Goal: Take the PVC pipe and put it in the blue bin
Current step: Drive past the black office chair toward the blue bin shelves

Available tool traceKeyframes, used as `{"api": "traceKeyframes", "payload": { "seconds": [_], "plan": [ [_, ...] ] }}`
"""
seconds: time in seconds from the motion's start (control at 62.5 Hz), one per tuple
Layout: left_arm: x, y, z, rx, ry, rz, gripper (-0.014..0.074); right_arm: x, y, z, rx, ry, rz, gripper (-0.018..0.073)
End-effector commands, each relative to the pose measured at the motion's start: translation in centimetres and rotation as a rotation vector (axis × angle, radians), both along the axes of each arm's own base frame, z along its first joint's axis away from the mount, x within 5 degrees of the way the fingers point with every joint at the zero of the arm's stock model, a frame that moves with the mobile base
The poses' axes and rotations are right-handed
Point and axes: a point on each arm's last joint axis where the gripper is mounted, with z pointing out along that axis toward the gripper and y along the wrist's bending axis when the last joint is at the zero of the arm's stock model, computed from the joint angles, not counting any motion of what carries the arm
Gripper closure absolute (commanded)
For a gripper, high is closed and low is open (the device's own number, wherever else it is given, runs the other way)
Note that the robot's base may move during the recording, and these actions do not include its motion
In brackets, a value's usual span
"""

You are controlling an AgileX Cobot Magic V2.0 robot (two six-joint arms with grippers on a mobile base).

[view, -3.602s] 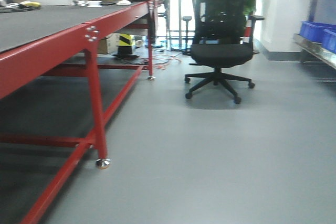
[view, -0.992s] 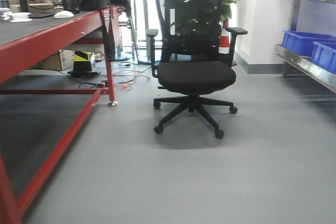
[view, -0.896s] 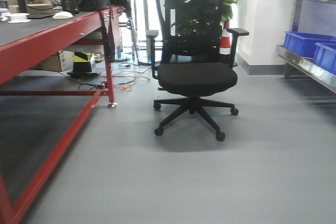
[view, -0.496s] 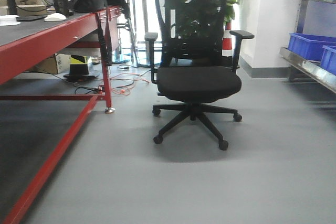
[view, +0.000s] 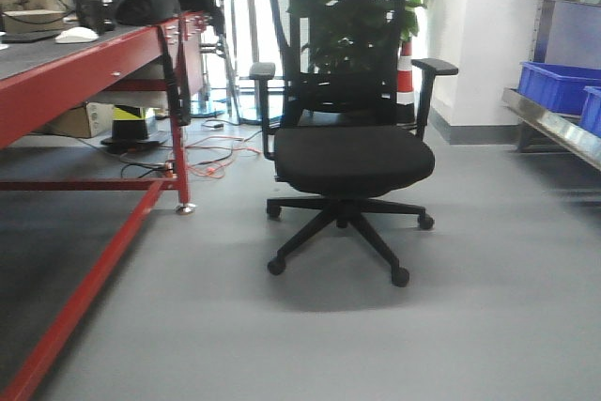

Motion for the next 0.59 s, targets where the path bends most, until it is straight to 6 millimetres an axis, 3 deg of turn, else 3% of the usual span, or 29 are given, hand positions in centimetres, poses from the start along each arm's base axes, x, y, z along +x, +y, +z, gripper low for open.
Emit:
{"api": "traceKeyframes", "payload": {
  "seconds": [0.0, 0.576],
  "plan": [
    [-0.18, -0.05, 0.39, -0.005, -0.035, -0.006, 0.0707, -0.13, -0.08, 0.25, -0.014, -0.029, -0.008, 0.072],
    [-0.18, -0.05, 0.39, -0.005, -0.035, -0.006, 0.0707, -0.13, -0.08, 0.25, -0.014, -0.029, -0.008, 0.072]
  ]
}}
